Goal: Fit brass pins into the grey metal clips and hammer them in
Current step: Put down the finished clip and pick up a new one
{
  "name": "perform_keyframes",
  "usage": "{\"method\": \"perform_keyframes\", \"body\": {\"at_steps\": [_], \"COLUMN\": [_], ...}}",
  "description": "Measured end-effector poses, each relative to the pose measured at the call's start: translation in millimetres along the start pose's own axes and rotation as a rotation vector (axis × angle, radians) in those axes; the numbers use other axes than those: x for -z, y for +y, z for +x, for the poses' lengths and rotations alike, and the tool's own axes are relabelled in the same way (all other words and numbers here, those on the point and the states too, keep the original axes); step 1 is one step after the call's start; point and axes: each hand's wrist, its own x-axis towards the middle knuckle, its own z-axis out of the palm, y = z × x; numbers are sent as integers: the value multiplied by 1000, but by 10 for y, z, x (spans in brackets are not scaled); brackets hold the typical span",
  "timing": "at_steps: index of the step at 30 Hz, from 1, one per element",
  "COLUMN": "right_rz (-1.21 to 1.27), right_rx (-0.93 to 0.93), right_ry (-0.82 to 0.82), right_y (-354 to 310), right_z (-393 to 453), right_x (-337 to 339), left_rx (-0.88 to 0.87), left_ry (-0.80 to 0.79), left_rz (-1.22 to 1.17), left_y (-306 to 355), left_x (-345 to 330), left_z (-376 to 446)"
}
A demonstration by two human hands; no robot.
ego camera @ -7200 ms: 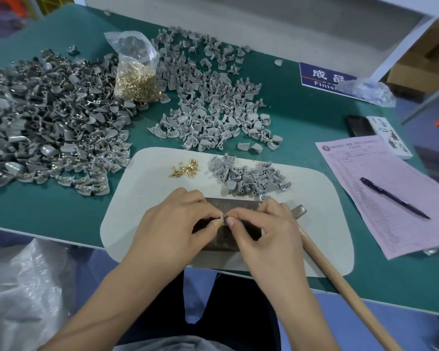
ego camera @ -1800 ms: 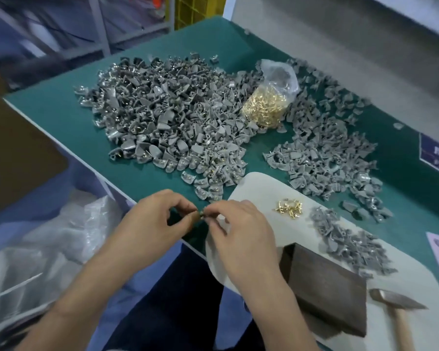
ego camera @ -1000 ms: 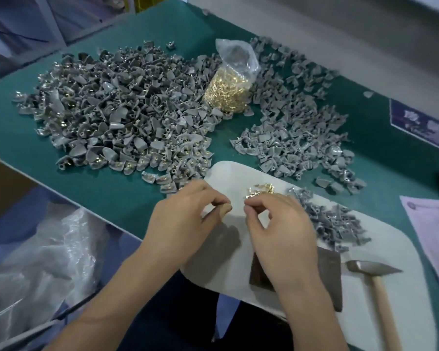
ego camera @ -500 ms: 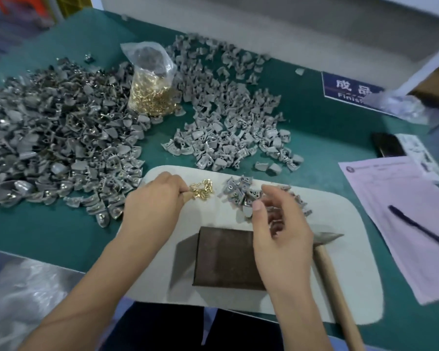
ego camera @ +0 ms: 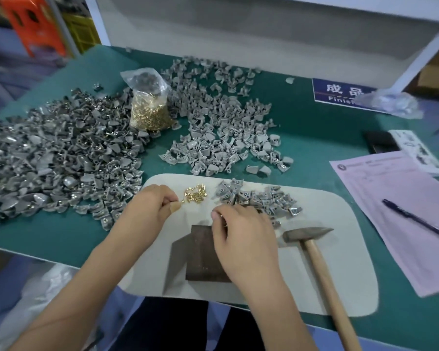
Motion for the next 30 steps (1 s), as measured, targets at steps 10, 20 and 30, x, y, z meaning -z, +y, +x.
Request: {"method": "perform_keyframes", "body": {"at_steps": [10, 20, 30], "right_rz": [117, 135, 132], "right_rx": [-5, 0, 25], "right_ry": [39, 66, 89], "right_y": [57, 58, 48], "right_z": [-53, -80, -70], "right_x": [-14, -12, -12], "left_rx": [27, -61, -98], "left_ry": [-6, 98, 114], "left_rz": [216, -12, 74], "left_y": [51, -9, -15], "left_x": [19, 81, 38], "left_z": [-62, -232, -231]}}
